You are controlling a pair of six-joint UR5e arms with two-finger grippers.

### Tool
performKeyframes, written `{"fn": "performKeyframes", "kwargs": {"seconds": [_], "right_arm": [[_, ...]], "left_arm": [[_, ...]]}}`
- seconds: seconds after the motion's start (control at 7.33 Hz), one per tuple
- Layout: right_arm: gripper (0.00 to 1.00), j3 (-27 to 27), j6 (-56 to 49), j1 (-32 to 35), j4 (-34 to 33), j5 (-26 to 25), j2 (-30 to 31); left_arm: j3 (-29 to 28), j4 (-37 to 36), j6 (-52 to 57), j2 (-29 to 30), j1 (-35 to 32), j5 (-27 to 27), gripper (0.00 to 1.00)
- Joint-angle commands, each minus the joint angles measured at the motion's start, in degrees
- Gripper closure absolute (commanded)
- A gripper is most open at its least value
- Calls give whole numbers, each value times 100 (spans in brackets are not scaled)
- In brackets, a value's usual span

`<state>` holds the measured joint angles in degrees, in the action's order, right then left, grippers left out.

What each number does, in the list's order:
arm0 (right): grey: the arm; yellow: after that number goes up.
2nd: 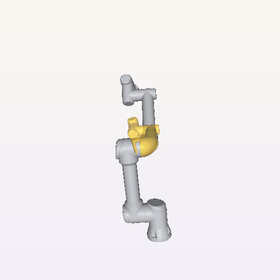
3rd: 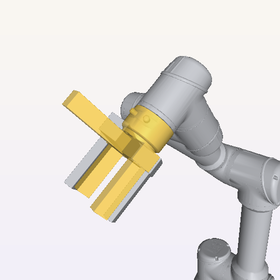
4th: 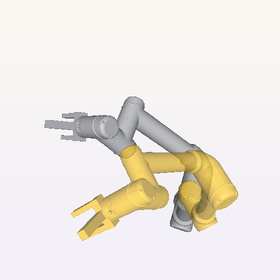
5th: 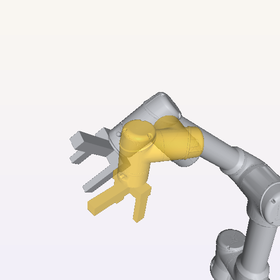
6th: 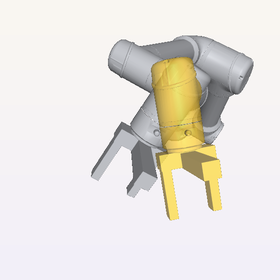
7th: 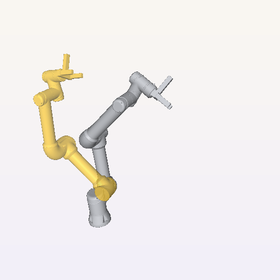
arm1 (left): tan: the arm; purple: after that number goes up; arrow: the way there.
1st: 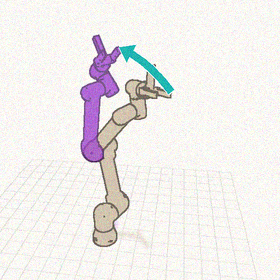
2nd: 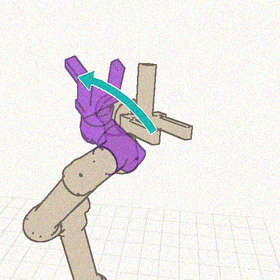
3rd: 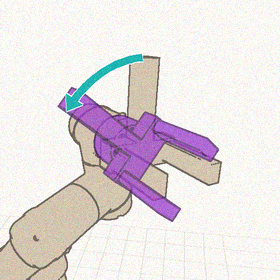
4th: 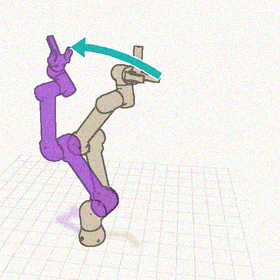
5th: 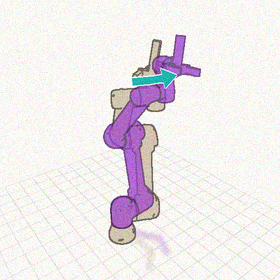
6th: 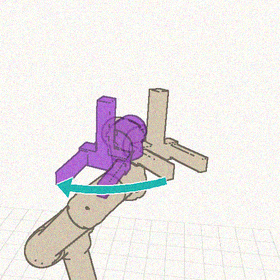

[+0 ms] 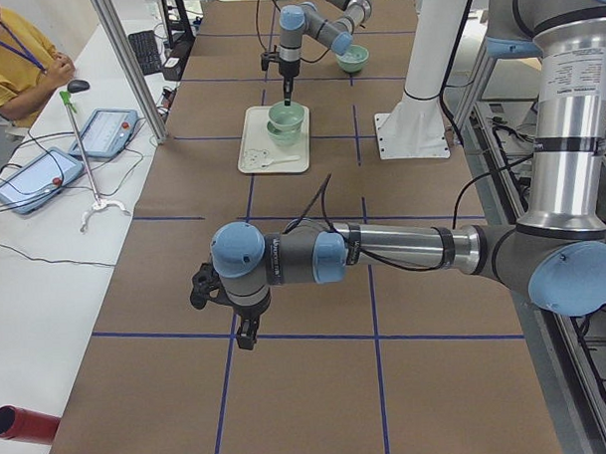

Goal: Stack green bowls together

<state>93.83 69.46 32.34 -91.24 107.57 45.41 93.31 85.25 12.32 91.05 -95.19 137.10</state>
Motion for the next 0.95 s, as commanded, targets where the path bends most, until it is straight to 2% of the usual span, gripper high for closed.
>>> {"fn": "performKeyframes", "kwargs": {"seconds": [0.0,0.82], "right_arm": [[100,-198,24,-78,27,-87,-41],[100,-383,15,-78,63,-316,-41]], "left_arm": [[12,0,7,0,0,10,0],[47,0,7,0,0,1,0]]}}
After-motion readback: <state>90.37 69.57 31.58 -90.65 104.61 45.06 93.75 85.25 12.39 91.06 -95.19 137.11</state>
